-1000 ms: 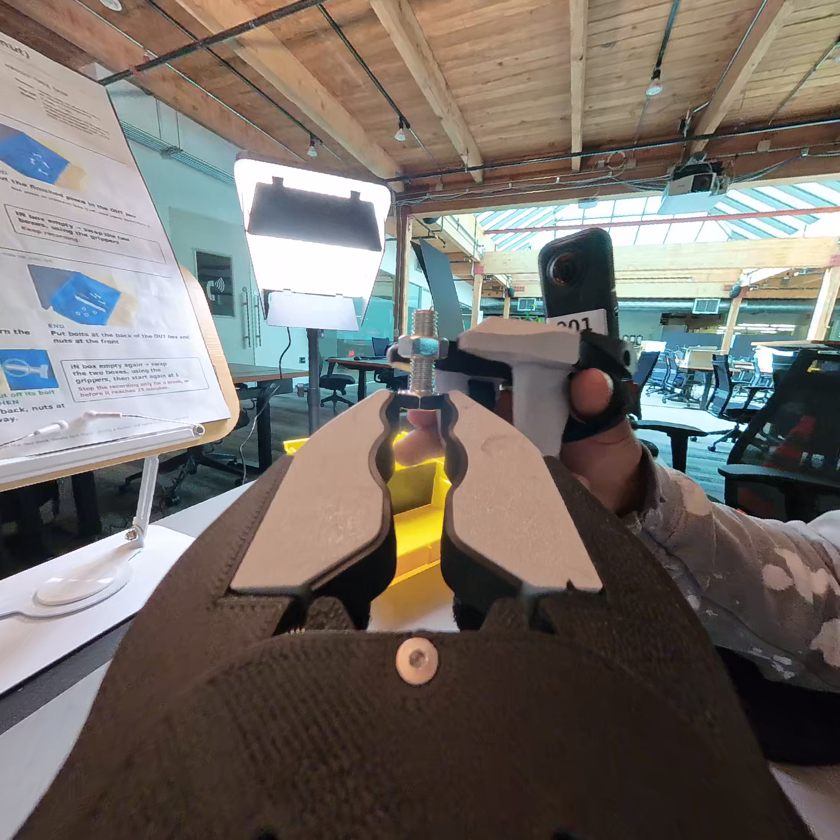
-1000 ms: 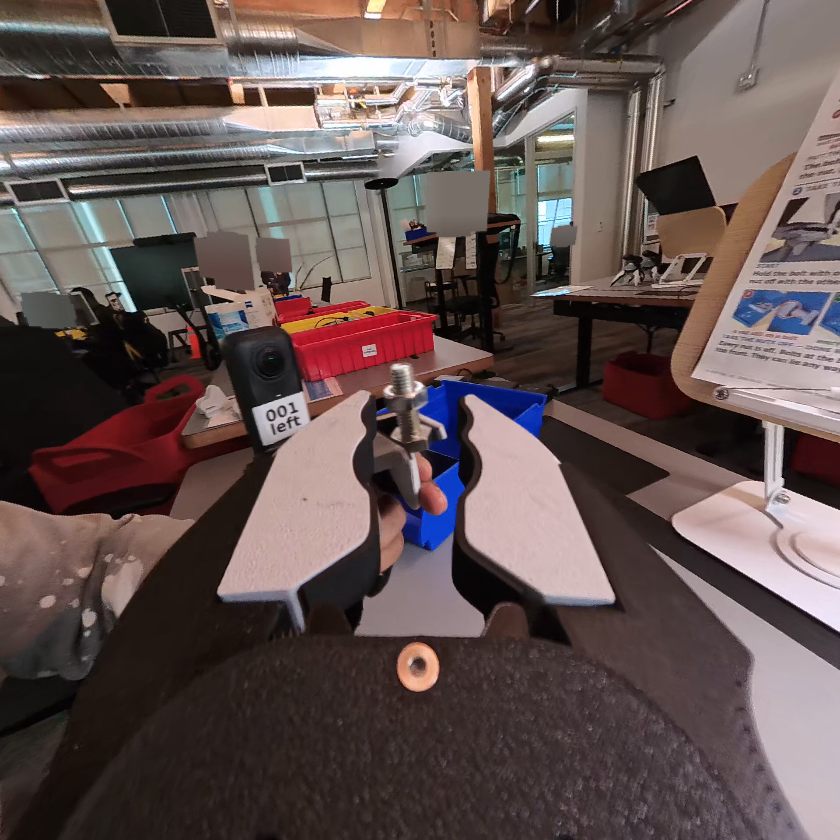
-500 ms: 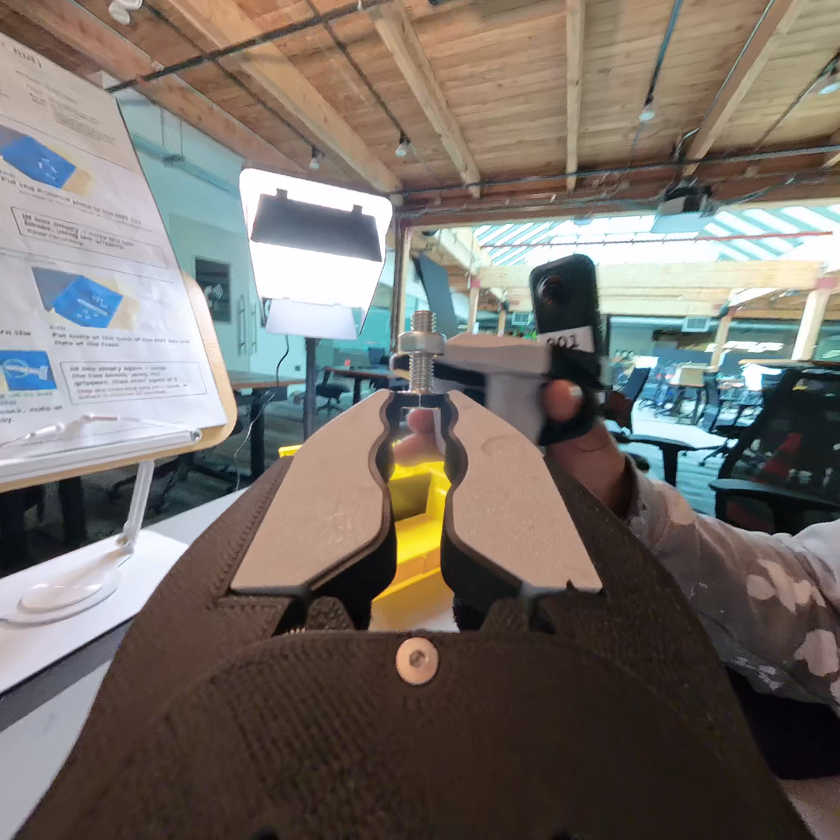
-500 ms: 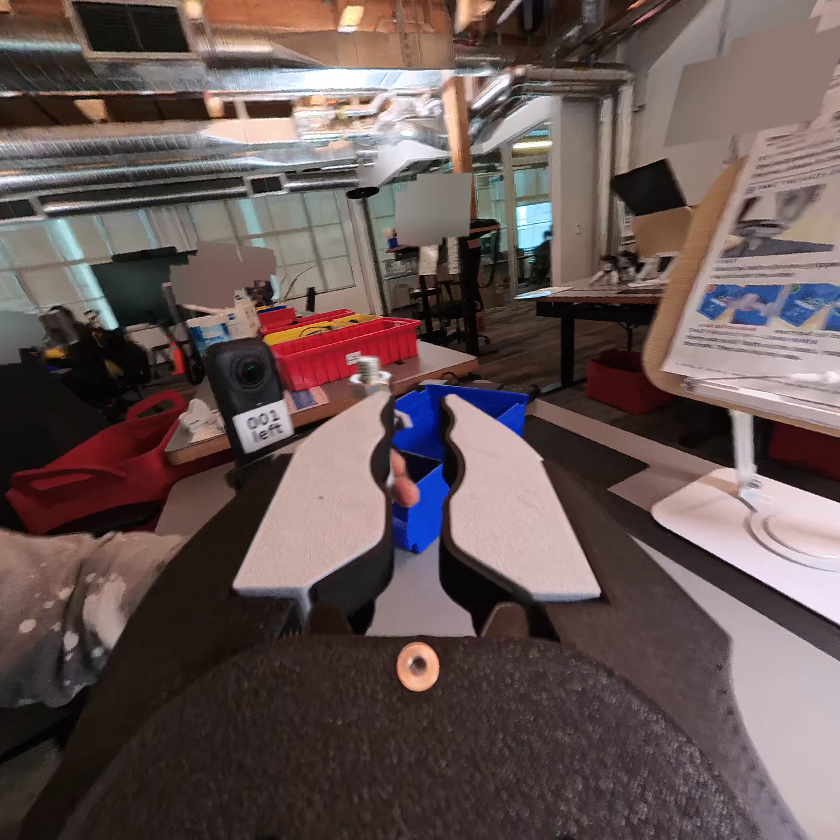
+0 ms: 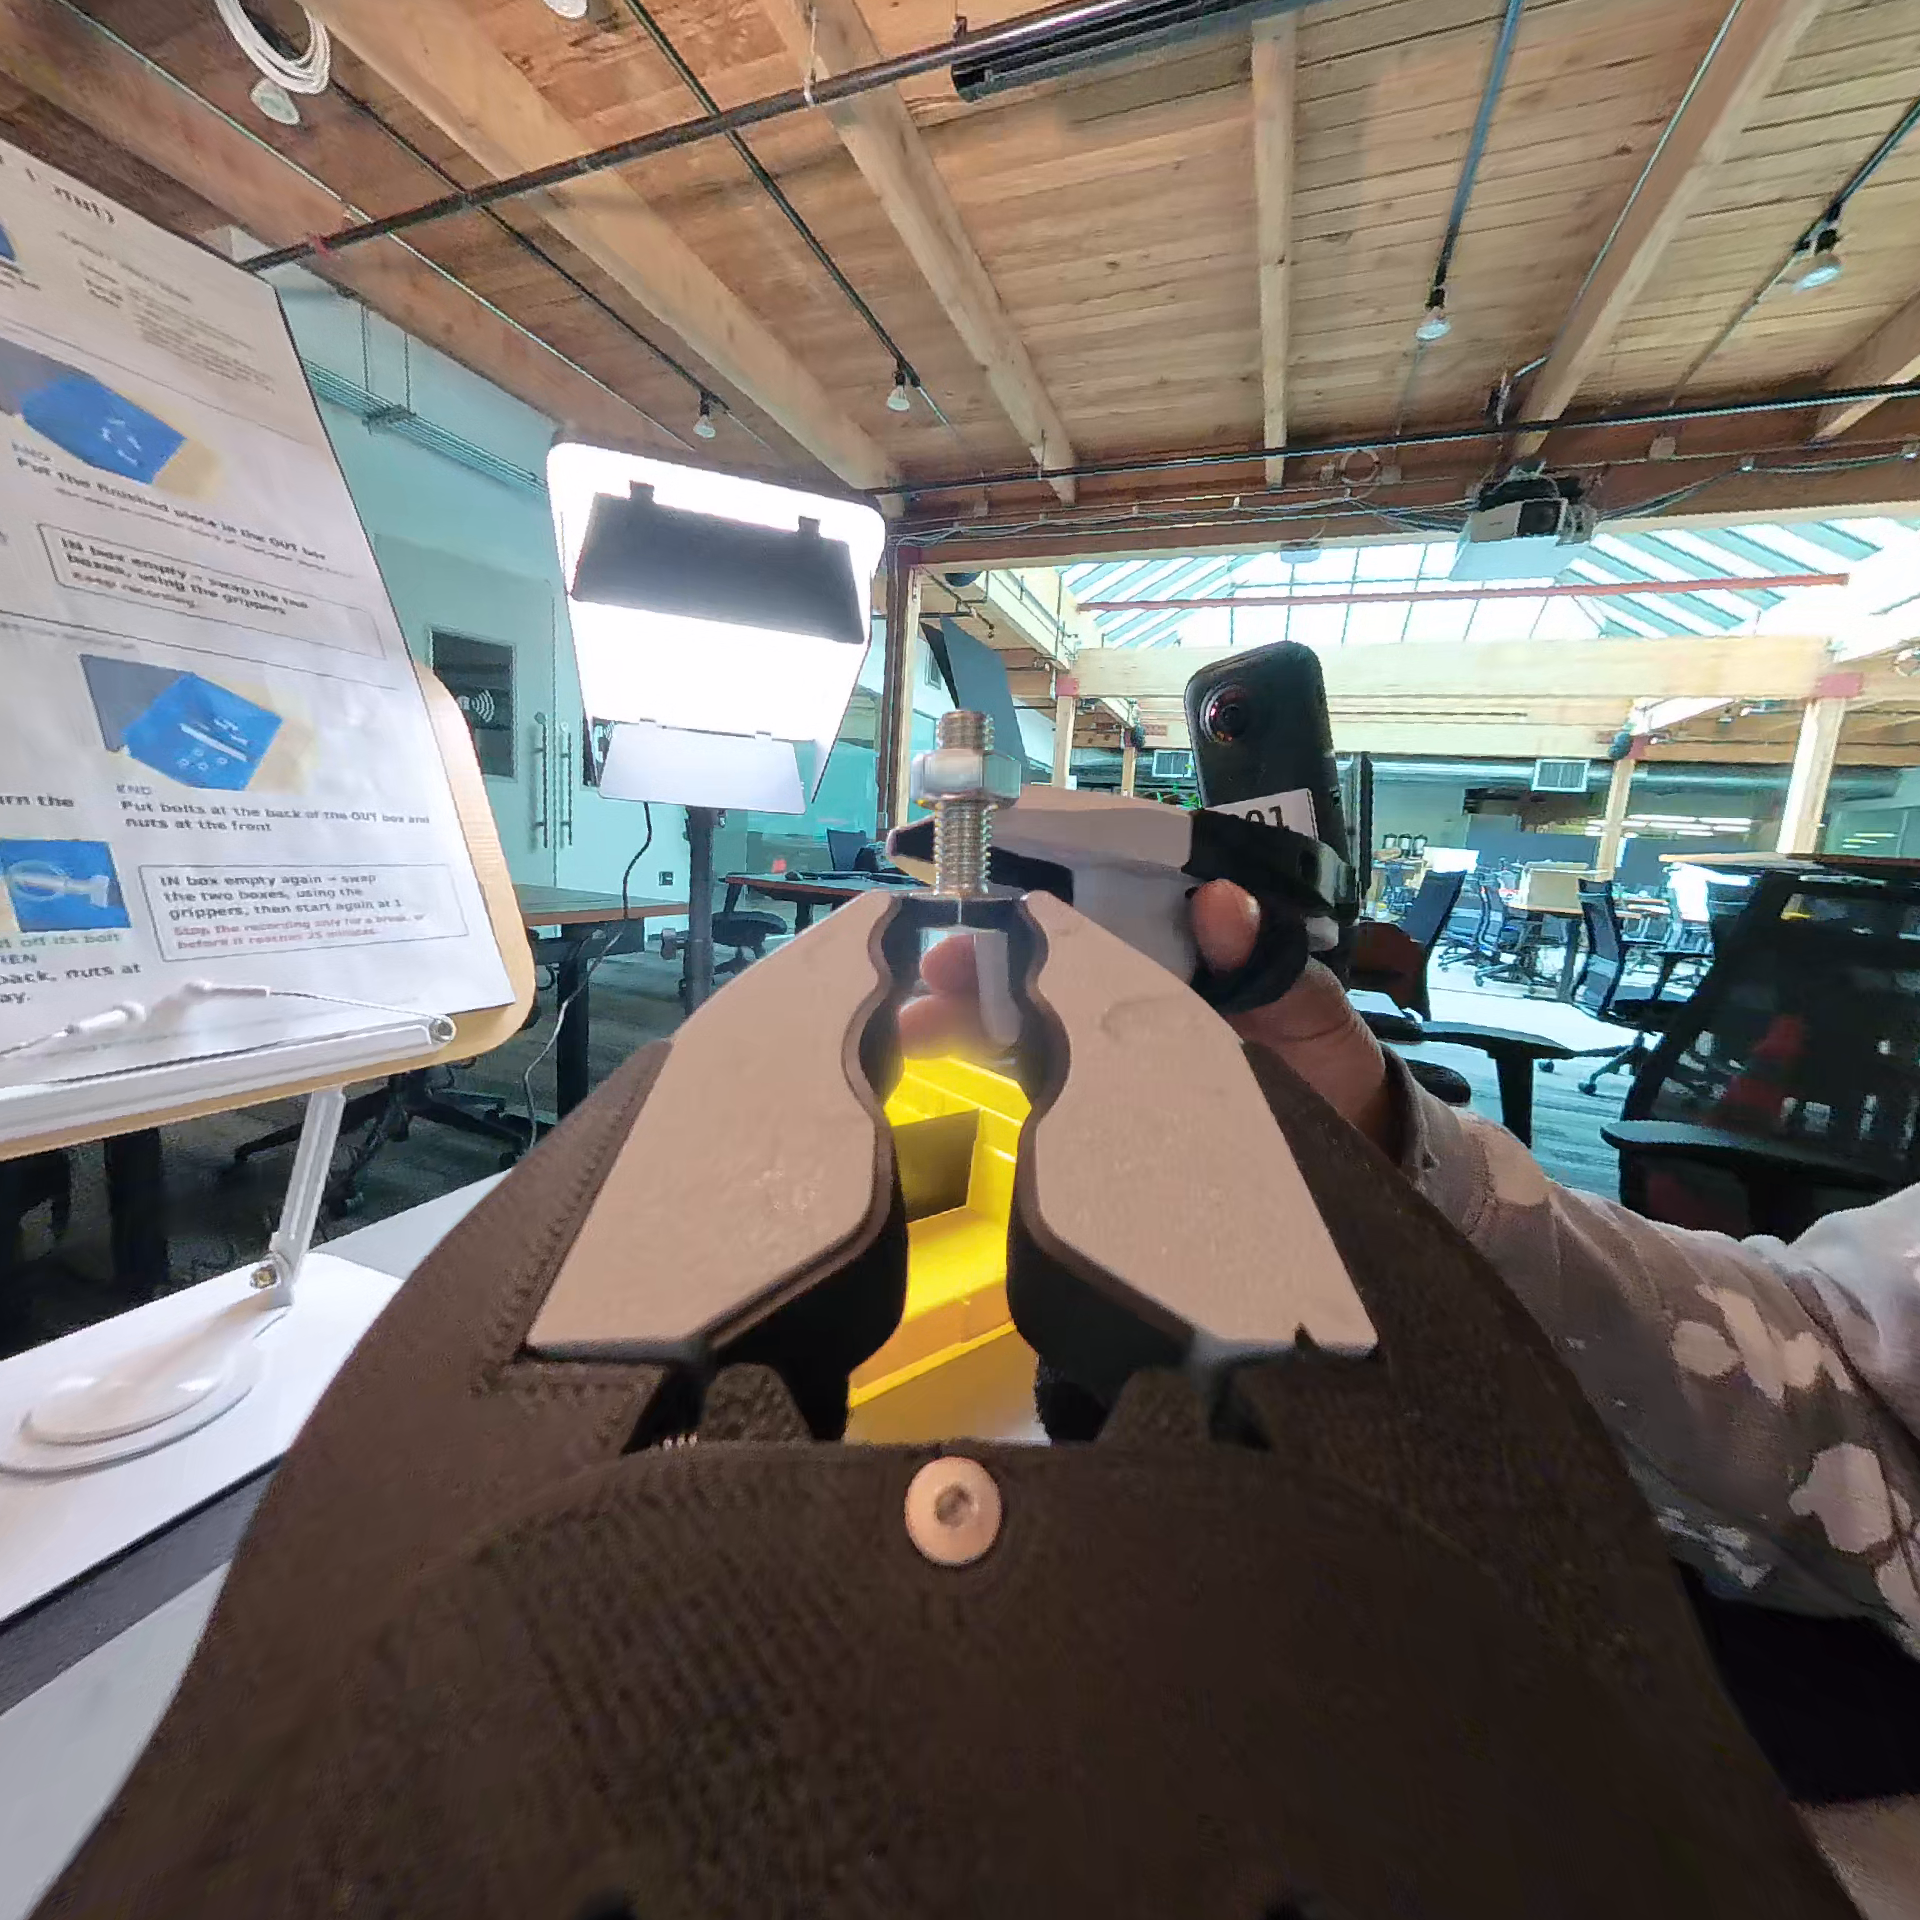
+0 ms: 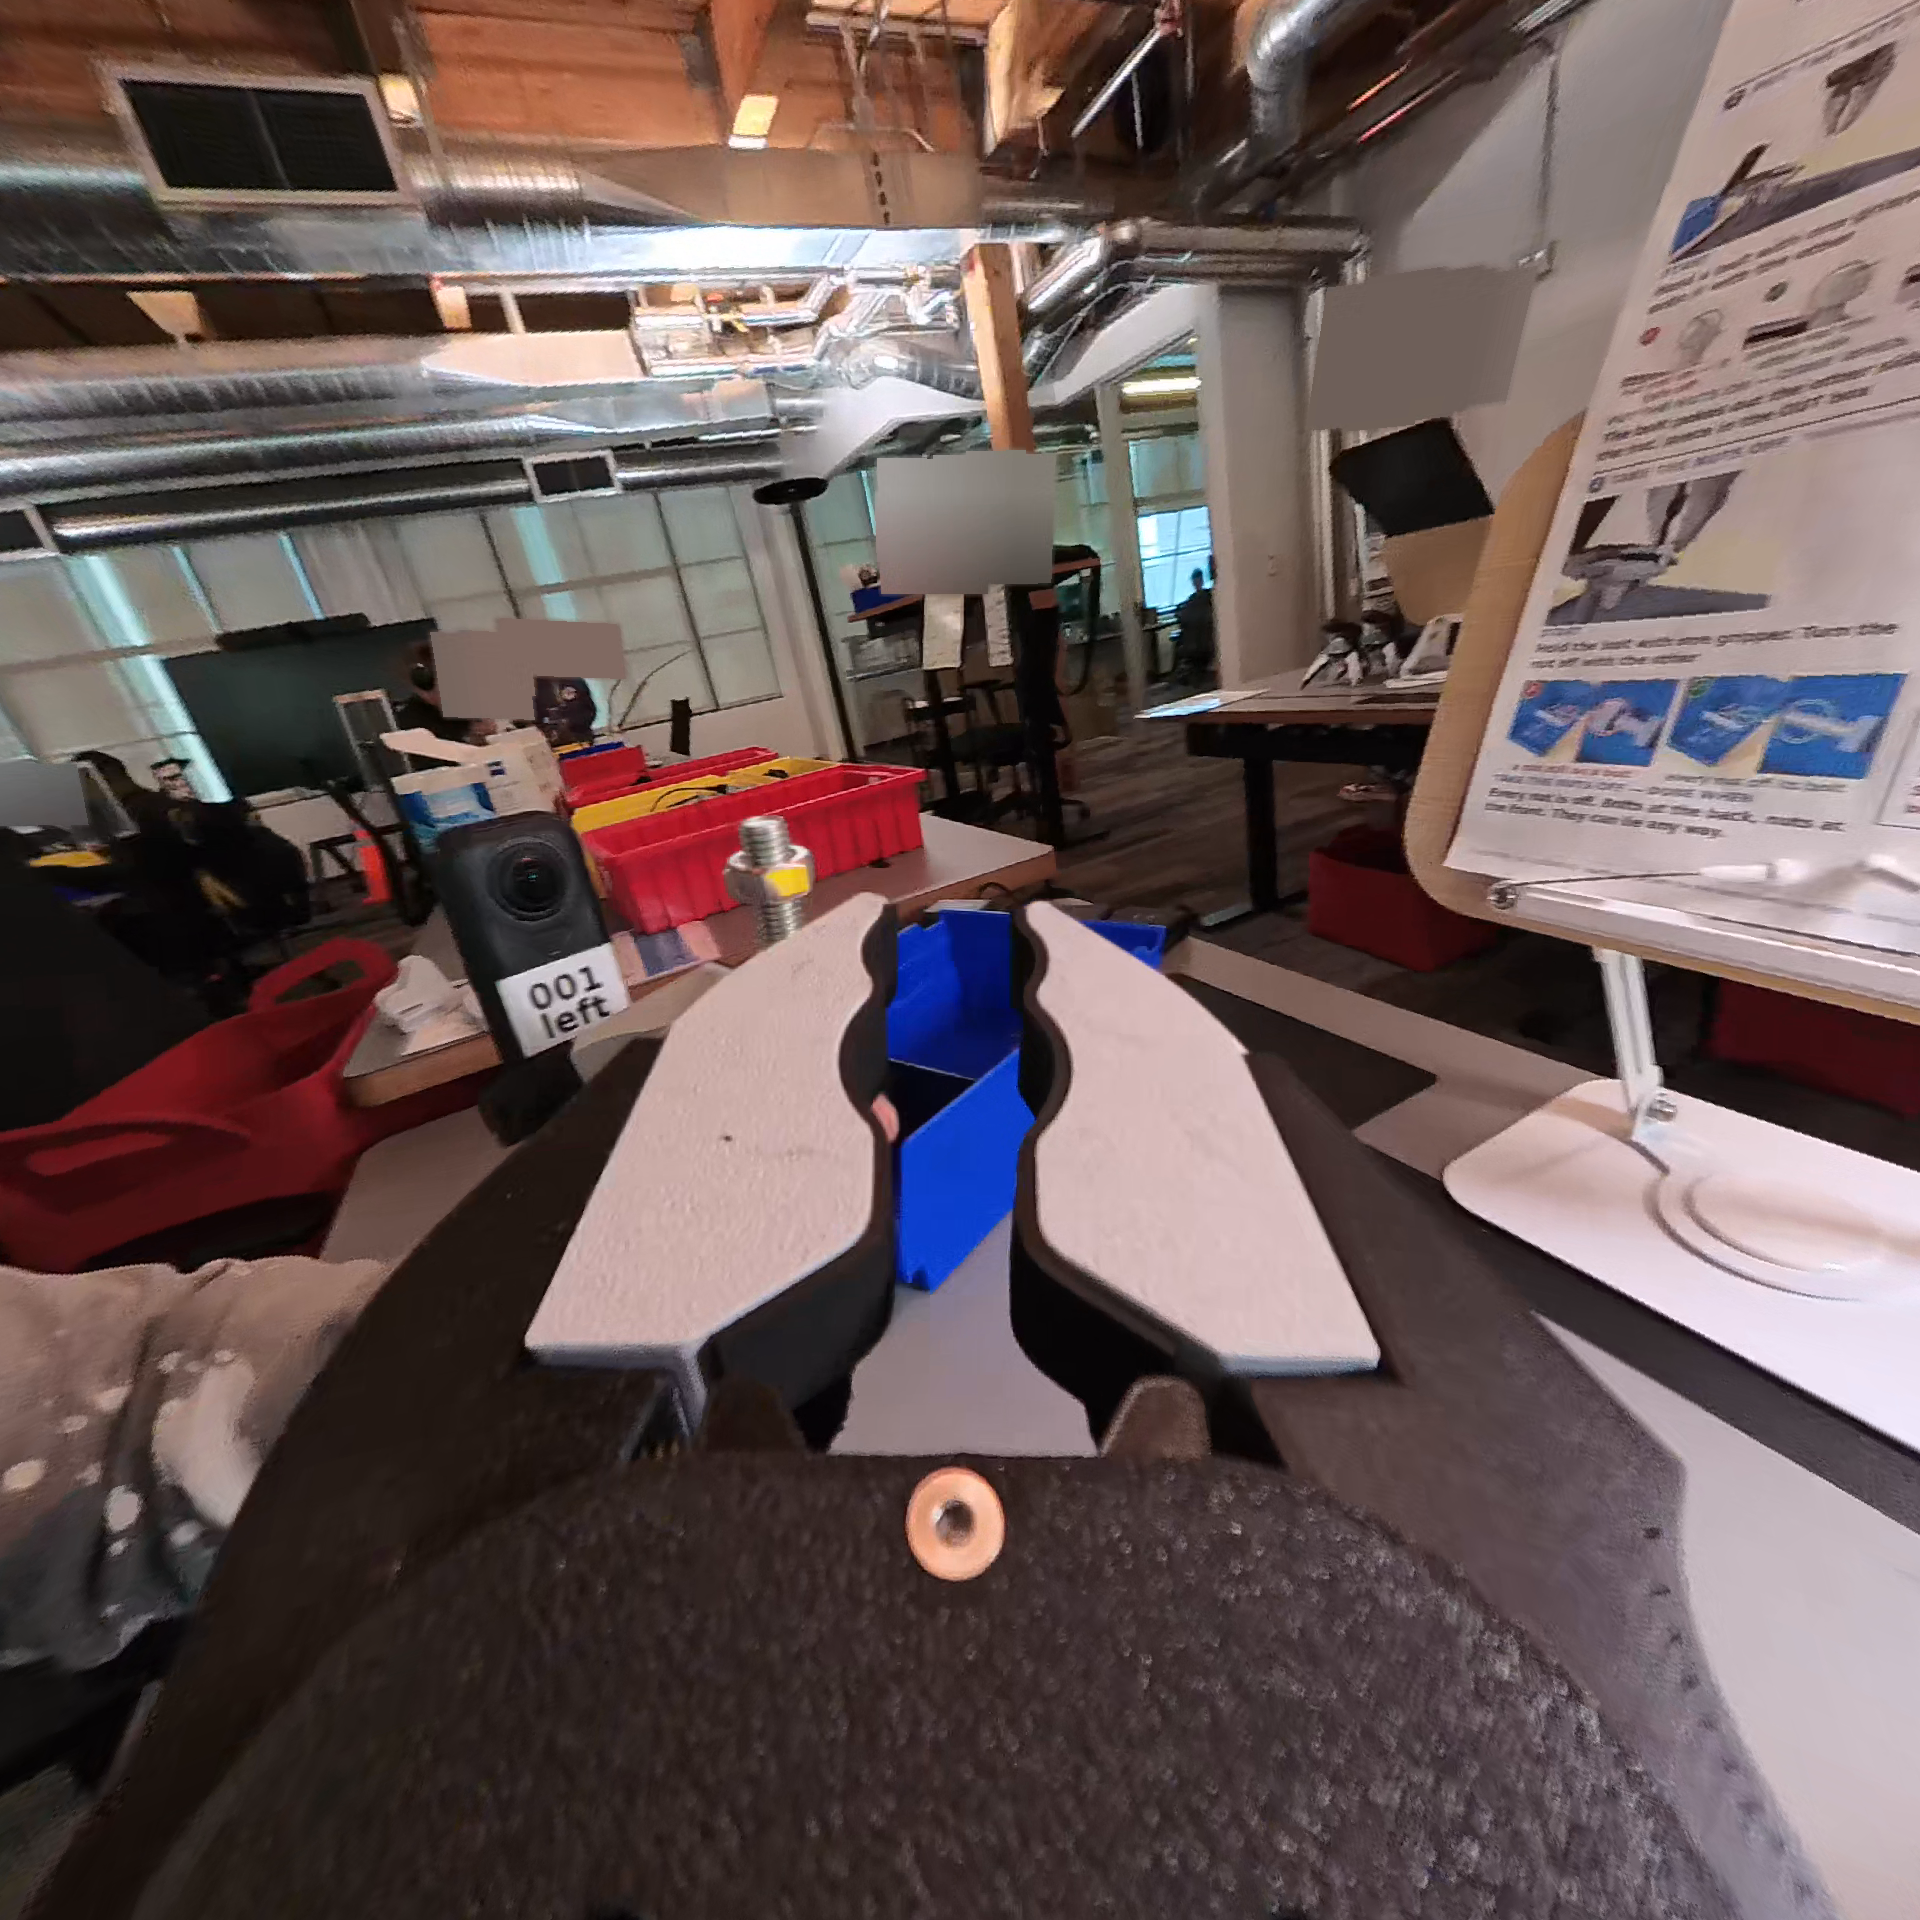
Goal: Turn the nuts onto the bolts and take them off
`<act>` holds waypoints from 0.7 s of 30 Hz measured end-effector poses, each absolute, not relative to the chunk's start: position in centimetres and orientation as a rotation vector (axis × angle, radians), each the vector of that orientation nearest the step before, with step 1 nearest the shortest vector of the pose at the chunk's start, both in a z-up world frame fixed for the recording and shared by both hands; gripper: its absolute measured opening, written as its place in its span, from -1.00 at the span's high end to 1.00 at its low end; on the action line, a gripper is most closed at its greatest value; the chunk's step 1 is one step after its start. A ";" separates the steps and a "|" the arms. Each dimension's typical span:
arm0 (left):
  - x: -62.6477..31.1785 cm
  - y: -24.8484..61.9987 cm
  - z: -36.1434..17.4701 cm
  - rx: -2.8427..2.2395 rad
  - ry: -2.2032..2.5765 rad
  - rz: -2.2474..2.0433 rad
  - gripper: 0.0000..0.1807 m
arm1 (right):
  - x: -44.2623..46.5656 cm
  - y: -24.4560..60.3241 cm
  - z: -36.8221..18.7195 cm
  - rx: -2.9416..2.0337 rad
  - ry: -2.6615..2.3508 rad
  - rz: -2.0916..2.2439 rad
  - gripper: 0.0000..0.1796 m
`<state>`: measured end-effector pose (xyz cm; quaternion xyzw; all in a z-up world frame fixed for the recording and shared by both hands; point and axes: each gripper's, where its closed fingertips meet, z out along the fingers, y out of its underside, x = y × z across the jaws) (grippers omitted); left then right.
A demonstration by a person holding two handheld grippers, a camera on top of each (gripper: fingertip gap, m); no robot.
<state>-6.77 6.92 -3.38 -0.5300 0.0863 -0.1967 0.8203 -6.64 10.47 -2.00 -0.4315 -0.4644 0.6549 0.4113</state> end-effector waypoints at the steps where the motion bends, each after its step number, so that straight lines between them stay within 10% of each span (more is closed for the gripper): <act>1: -6.8 6.9 -3.4 -1.126 0.182 -0.417 0.80 | -6.6 10.0 -1.9 -1.077 -1.186 1.677 0.73; 21: -5.8 7.3 -4.2 -1.135 0.208 -0.442 0.80 | -6.8 7.9 -2.0 -1.019 -1.248 1.717 0.62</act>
